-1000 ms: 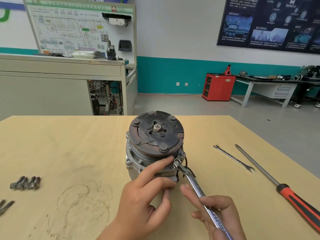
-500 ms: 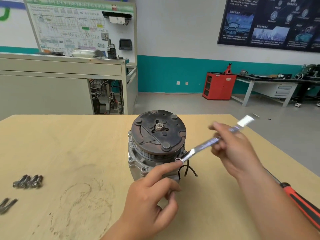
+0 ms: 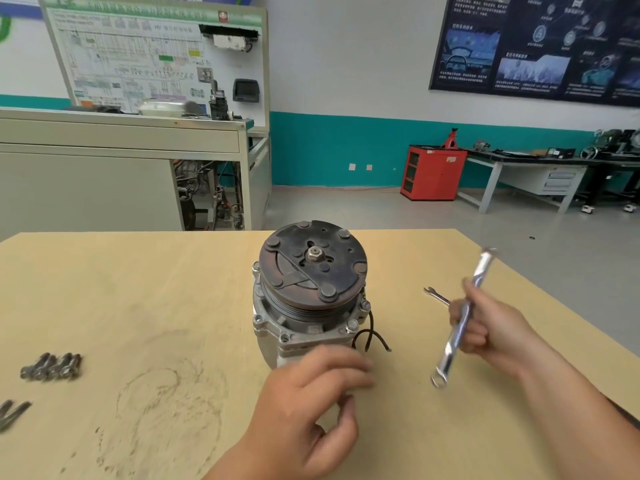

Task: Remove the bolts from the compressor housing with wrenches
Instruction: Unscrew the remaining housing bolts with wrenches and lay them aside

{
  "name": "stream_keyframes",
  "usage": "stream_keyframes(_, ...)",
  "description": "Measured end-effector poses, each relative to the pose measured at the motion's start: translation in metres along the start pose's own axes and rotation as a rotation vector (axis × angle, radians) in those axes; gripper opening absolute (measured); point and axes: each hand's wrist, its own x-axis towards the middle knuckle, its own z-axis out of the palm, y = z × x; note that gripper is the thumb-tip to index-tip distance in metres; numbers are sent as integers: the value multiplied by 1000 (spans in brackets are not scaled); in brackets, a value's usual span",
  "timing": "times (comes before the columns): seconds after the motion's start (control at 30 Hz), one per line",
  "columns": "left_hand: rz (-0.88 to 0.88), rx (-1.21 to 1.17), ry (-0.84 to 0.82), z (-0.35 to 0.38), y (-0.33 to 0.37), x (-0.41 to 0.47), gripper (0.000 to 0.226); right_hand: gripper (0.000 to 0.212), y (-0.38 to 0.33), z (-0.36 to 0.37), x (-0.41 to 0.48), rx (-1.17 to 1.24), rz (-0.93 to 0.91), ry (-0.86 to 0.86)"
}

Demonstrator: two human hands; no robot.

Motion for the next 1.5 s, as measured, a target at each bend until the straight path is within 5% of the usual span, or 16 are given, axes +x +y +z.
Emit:
stream_keyframes(0.17,118,80,-391,25,0,-7,16,56,12,-16,22,-1184,182,-182)
stream_keyframes(0.33,69,132,-539,26,-7,-12,12,34,35,8,38,-1568,-43,87)
stream_keyframes(0.43,-19,56,-391,15,-8,-10,15,22,45,13,38,-1491,-141,178)
stream_keyframes(0.53,-102,-45,-124,4,-8,-7,21,32,35,20,27,-1295,-150,101)
stream_keyframes(0.67,-75,-41,101,-2,-6,-5,22,9,15,56,-19,-511,-588,-36)
stream_keyframes(0.73,-107,3,146,-3,-6,-4,18,14,11,78,-46,-363,-693,-177)
stream_keyframes(0.93,-178,131,109,0,-6,-2,15,20,11,110,-65,-522,-885,-40)
stream_keyframes(1.5,-155,72,106,-1,-7,-2,12,14,0,108,-71,-549,-892,-125)
